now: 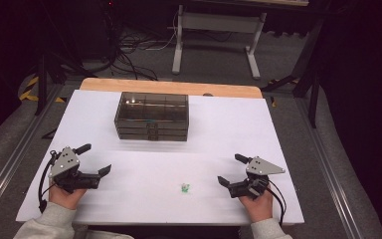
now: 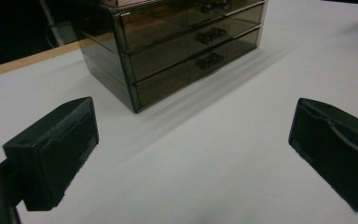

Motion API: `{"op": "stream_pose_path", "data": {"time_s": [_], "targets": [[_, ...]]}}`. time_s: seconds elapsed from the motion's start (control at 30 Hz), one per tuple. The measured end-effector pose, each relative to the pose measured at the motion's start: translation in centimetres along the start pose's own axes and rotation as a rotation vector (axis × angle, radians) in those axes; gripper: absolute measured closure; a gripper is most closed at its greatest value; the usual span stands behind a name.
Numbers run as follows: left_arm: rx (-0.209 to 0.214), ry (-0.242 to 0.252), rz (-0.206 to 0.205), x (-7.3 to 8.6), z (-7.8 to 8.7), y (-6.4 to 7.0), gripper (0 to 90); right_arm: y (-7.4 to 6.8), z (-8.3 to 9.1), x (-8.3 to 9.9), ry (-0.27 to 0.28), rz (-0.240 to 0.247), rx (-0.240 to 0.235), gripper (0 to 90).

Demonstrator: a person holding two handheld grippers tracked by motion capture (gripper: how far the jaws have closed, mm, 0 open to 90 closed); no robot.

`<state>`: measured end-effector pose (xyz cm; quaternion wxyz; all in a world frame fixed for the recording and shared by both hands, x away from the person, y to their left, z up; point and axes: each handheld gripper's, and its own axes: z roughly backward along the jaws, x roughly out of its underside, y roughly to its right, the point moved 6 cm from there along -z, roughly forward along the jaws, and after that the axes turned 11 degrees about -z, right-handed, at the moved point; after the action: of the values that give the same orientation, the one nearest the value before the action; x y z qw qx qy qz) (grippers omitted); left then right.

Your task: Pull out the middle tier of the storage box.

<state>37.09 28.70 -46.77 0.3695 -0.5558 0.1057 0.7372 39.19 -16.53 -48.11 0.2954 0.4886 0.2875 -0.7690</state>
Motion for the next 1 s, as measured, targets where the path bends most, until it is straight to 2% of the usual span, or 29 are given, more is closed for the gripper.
{"op": "stream_pose_path", "data": {"time_s": [0.1, 0.37, 0.57, 0.67, 0.8, 1.0], "targets": [[0.026, -0.006, -0.009, -0.3, -0.4, 0.2, 4.4, 0.0, 0.0, 0.0, -0.001, -0.004, 0.000, 0.0], [0.051, -0.018, -0.059, -1.6, -1.2, 1.0, 4.4, -0.3, -0.4, 0.2, -0.022, 0.006, -0.004, 0.0], [0.080, -0.029, -0.071, -2.2, -2.1, 1.5, 4.4, -0.3, -0.4, 0.2, -0.025, -0.003, -0.005, 0.0], [0.092, -0.032, -0.066, -2.3, -2.4, 1.7, 4.4, -0.3, -0.4, 0.2, -0.026, 0.001, -0.005, 0.0], [0.119, -0.015, -0.039, -2.8, -2.8, 1.7, 4.6, -0.3, -0.4, 0.2, -0.024, -0.002, -0.006, 0.0], [0.132, -0.008, -0.043, -3.5, -3.4, 1.9, 4.6, -0.3, -0.4, 0.2, -0.026, 0.000, -0.008, 0.0]]}}
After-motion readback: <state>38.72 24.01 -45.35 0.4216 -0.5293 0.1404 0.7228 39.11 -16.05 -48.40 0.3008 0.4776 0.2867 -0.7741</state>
